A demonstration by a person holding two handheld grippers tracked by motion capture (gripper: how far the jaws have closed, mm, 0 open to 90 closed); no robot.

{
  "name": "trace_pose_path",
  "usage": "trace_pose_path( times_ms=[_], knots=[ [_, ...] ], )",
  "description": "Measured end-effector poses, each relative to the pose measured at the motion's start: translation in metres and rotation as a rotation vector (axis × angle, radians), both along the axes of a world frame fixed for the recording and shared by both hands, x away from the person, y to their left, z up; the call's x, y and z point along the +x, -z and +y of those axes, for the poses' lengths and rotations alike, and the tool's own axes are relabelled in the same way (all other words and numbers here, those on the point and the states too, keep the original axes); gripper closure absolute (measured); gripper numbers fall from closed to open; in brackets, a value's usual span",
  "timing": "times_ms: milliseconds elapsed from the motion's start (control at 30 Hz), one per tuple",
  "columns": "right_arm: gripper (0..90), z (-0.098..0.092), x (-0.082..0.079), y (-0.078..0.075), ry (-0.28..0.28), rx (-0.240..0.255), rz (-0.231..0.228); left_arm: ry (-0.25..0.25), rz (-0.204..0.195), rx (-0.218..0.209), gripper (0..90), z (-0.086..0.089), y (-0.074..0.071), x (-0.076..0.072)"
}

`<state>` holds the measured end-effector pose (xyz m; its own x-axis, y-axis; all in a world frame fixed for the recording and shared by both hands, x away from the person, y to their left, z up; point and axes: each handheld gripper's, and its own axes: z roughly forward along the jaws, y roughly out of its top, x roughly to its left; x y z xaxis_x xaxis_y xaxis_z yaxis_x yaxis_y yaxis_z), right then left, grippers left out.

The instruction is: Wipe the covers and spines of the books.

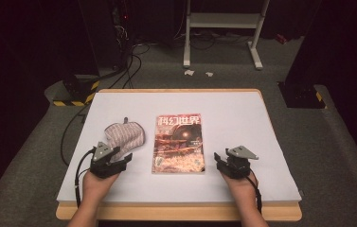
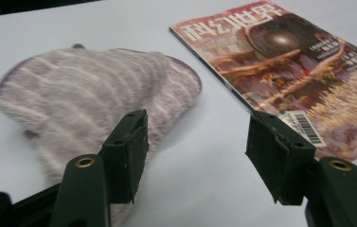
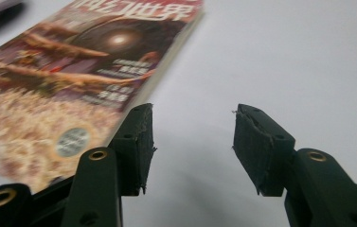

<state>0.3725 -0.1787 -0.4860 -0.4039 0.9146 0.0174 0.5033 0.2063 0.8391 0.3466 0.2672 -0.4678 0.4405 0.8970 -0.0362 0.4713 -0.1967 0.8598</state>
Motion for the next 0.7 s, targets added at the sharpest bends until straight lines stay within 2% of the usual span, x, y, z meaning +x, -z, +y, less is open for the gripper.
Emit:
trace_pose_path(
  times_ms=[167,300,700],
  knots=[
    [45.7,-0.025,0.002,-0.006,0.076,0.008,-0.028,-0.039,-0.015,-0.022,37.7,0.015,-0.006,-0.002],
    [44.8,-0.044,0.003,-0.008,0.13,0.033,-0.039,-0.038,-0.006,-0.015,37.2,0.014,-0.004,-0.001],
    [43.8,-0.045,0.004,-0.007,0.135,0.027,-0.038,-0.027,-0.006,-0.006,37.2,0.01,-0.003,-0.001]
  ],
)
